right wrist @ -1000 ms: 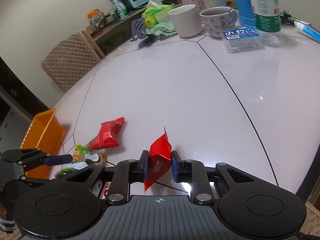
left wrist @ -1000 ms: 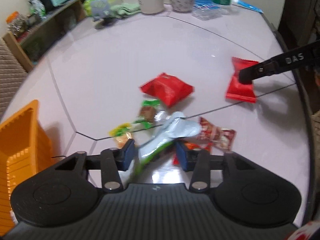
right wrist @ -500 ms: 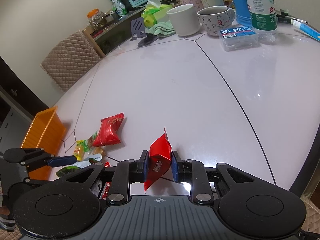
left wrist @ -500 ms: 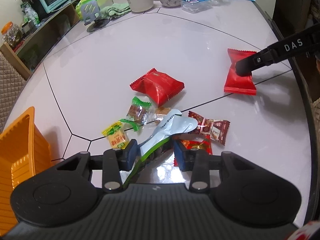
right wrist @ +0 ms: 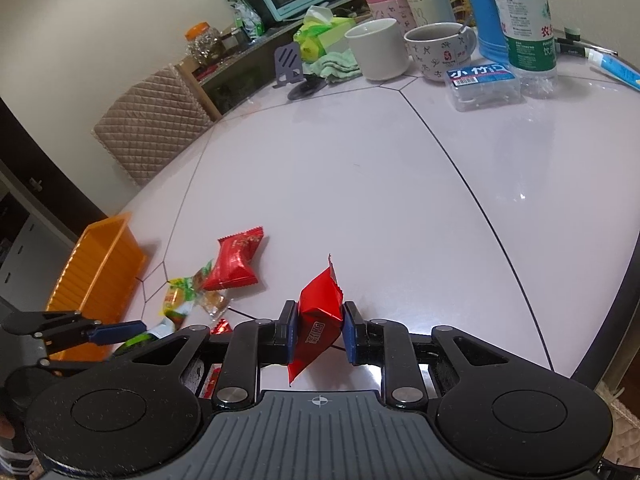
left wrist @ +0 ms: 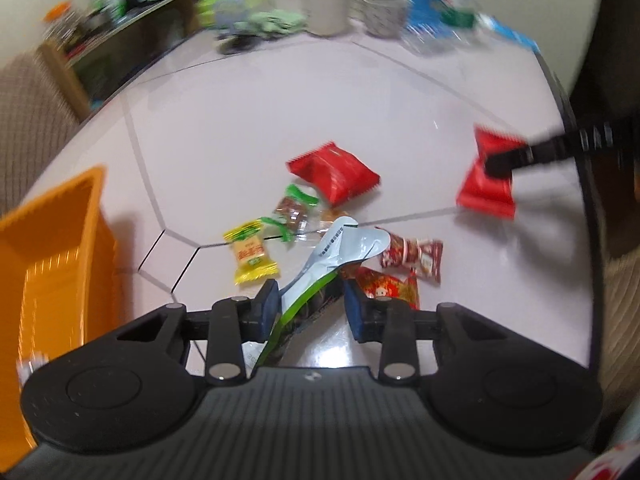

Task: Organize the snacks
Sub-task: 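Carry both snacks over the orange tray and open both tools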

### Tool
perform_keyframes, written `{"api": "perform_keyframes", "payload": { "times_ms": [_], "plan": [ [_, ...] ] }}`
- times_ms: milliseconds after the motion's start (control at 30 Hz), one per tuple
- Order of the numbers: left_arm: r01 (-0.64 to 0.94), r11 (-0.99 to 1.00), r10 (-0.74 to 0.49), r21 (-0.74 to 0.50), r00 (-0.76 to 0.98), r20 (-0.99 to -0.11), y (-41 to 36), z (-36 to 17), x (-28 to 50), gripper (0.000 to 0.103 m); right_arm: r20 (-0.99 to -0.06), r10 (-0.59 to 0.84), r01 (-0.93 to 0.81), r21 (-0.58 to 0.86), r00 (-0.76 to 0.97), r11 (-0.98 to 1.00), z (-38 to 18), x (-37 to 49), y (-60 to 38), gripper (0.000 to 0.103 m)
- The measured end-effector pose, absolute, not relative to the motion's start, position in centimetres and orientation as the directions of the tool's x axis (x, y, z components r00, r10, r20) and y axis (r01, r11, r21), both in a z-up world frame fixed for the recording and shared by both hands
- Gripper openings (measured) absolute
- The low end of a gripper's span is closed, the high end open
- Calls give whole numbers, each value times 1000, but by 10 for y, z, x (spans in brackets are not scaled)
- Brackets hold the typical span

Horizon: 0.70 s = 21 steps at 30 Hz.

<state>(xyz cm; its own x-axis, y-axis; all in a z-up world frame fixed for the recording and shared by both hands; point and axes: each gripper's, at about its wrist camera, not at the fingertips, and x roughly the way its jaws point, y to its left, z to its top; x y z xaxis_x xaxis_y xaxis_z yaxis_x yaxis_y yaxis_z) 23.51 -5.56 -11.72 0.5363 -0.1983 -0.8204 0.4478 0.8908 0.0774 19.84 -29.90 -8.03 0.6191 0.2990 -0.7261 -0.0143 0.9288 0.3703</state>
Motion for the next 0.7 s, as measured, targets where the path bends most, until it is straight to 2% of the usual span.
{"api": "perform_keyframes", "payload": {
  "times_ms": [333, 700],
  "plan": [
    [216, 970, -223, -112, 605, -764, -9, -69, 216, 32, -702, 360, -98, 386, 615, 917, -63, 197, -273, 24],
    [54, 990, -129, -127, 684, -718, 42, -27, 191, 32, -664, 484, -257, 415, 571, 873, -37, 203, -206, 24]
  ]
}}
